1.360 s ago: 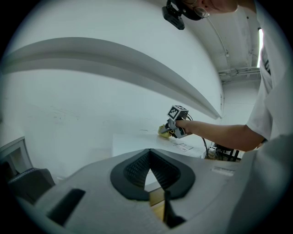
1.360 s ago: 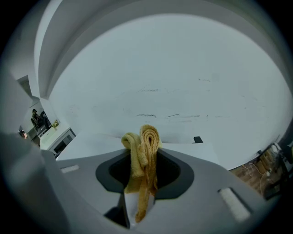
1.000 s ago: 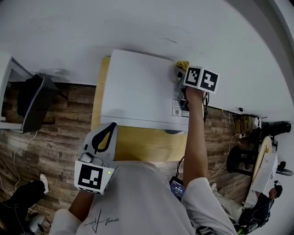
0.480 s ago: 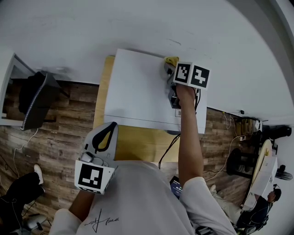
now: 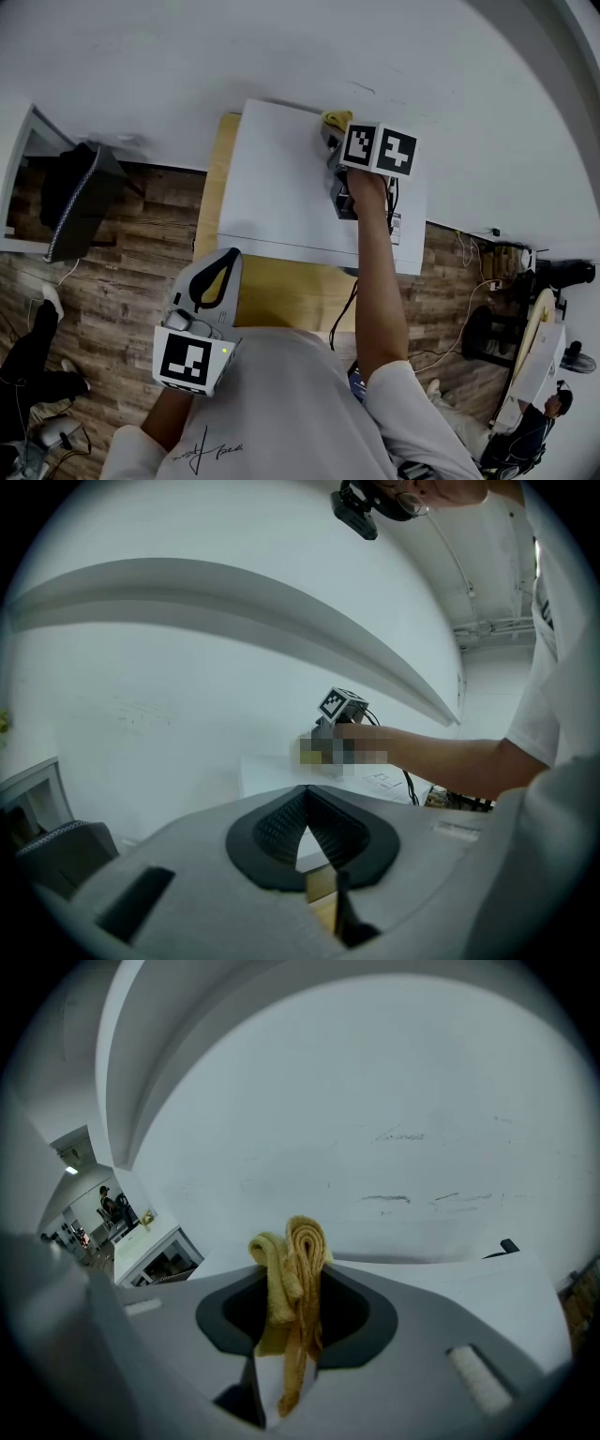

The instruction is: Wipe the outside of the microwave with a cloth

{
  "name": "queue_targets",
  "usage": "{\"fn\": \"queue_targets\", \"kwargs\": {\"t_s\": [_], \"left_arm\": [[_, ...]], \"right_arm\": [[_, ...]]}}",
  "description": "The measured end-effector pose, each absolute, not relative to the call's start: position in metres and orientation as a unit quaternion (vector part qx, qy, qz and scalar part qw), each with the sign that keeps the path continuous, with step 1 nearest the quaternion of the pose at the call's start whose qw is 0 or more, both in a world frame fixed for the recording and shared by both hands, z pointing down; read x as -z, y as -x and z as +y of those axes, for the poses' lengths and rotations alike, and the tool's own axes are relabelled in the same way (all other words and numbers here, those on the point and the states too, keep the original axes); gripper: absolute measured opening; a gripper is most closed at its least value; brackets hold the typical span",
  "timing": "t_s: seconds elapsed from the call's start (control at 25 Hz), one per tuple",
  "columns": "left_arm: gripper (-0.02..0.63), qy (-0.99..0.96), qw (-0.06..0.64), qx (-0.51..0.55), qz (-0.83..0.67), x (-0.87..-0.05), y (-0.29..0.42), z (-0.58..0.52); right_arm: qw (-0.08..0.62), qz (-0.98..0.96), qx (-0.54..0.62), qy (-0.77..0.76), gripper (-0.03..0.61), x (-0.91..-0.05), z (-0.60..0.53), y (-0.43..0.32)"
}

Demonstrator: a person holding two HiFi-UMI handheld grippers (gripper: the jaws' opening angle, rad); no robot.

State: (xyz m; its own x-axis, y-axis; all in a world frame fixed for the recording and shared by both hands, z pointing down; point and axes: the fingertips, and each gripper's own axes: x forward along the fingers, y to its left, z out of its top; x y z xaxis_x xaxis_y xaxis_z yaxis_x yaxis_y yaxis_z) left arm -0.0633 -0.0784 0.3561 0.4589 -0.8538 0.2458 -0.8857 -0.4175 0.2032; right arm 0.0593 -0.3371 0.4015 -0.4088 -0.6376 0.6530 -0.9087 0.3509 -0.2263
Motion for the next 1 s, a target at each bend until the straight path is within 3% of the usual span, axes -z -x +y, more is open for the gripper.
{"fn": "queue_targets", "kwargs": {"t_s": [1.0], "left_arm": [[-0.009, -0.824, 0.154, -0.048, -0.544, -0.355, 0.087, -0.083]], "right_arm": [[0.227, -0.840, -0.295, -0.395, 0.123, -0.401, -0.327, 0.074]]}}
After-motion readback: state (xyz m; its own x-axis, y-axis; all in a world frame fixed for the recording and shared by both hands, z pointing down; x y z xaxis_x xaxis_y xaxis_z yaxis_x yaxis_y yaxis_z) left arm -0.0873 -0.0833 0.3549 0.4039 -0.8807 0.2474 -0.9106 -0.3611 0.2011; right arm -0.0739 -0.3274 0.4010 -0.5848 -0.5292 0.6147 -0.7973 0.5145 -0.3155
